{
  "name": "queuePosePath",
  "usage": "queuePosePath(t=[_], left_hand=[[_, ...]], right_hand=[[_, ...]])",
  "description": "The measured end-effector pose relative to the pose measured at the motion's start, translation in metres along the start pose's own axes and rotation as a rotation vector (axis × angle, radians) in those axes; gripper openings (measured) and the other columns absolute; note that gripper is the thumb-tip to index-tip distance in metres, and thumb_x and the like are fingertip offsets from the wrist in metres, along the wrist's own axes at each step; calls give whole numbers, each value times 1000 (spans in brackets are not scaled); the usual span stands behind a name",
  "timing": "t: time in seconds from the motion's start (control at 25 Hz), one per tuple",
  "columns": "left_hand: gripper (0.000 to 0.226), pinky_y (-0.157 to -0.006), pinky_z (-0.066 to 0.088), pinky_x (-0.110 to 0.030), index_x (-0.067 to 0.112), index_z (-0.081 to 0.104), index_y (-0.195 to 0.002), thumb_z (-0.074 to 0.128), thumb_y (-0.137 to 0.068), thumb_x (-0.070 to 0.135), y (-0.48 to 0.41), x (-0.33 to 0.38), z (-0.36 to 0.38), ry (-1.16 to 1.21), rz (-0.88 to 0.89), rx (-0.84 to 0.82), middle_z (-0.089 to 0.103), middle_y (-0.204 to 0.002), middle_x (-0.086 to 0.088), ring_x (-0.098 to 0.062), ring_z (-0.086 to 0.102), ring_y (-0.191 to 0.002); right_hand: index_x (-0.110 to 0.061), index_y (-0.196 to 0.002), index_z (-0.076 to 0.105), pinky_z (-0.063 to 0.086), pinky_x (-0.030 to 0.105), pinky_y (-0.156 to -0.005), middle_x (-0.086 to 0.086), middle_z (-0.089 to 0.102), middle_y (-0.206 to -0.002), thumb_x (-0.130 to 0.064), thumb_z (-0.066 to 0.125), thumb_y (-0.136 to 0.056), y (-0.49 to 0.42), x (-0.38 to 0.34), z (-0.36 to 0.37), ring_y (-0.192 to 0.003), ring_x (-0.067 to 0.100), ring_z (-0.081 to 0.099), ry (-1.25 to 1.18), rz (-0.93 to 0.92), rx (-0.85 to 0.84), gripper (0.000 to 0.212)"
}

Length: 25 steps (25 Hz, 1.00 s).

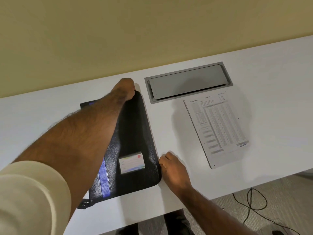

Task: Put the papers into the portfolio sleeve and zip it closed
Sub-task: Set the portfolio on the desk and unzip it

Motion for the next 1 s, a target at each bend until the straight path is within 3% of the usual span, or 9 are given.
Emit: queuePosePath(t=[0.16, 0.32, 0.44, 0.56, 0.68, 0.8, 0.92, 1.0], left_hand=[[31, -106, 45, -39, 6, 61, -127, 56, -96, 5, 18, -2, -4, 148, 0, 72, 59, -136, -15, -33, 56, -125], [46, -113, 40, -38, 20, 55, -138, 67, -95, 27, 130, -4, 29, 249, 174, 93, 49, -148, -6, -27, 52, -133], [87, -122, 24, -53, 32, 37, -153, 71, -79, 63, 252, -45, 82, 119, 91, 16, 21, -167, -2, -27, 27, -152], [126, -122, 11, -61, 41, 2, -160, 57, -58, 94, 336, -100, 126, 43, -60, -113, -14, -170, 5, -25, -7, -158], [121, -123, 15, -62, 36, -3, -161, 61, -70, 84, 354, -126, 145, -53, -43, -116, -22, -169, 5, -24, -15, -157], [100, -120, 30, -57, 23, 12, -162, 63, -87, 64, 350, -133, 144, -64, -29, -18, -1, -171, -3, -27, 1, -158], [94, -118, 35, -53, 19, 13, -162, 56, -92, 64, 348, -137, 144, -108, -5, 1, 5, -171, -7, -29, 7, -158], [92, -116, 37, -52, 18, 13, -162, 51, -93, 65, 350, -141, 145, -141, 20, 9, 5, -171, -9, -31, 8, -157]], right_hand=[[-25, -93, 63, 45, 17, -69, -8, 57, -94, -20, 56, -96, 8, 1, 1, -77, 6, 46, 9, 25, 6, 8], [-16, -85, 60, 39, 27, -62, -2, 55, -90, -7, 51, -90, 5, -3, -8, -79, 18, 53, 4, 39, -22, 14], [-14, -85, 63, 39, 28, -64, 2, 58, -92, -6, 50, -90, 4, -6, -15, -82, 22, 56, 6, 29, -56, 16], [-14, -91, 66, 40, 25, -67, 3, 61, -94, -9, 53, -93, 9, -9, -15, -83, 21, 59, -3, 40, -49, 15], [-14, -95, 66, 48, 23, -72, 1, 60, -94, -17, 58, -96, 13, -12, -12, -81, 17, 60, 4, 93, -3, 9], [-17, -90, 63, 49, 22, -72, -5, 52, -87, -20, 52, -99, 24, -18, -2, -78, 14, 57, 28, 154, 53, 14], [-21, -84, 57, 42, 22, -64, -7, 49, -83, -14, 42, -98, 38, -22, 6, -77, 14, 53, -26, 246, 75, 21], [-22, -86, 56, 45, 21, -68, -8, 50, -86, -17, 43, -99, 47, -25, 10, -77, 13, 53, -26, 273, 98, 19]])
Point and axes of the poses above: each hand's wrist, its own y-axis away from the middle knuckle, its own z-axis out of the palm, x = y × z, the point moved 3 cm from there along -y, towards the middle knuckle
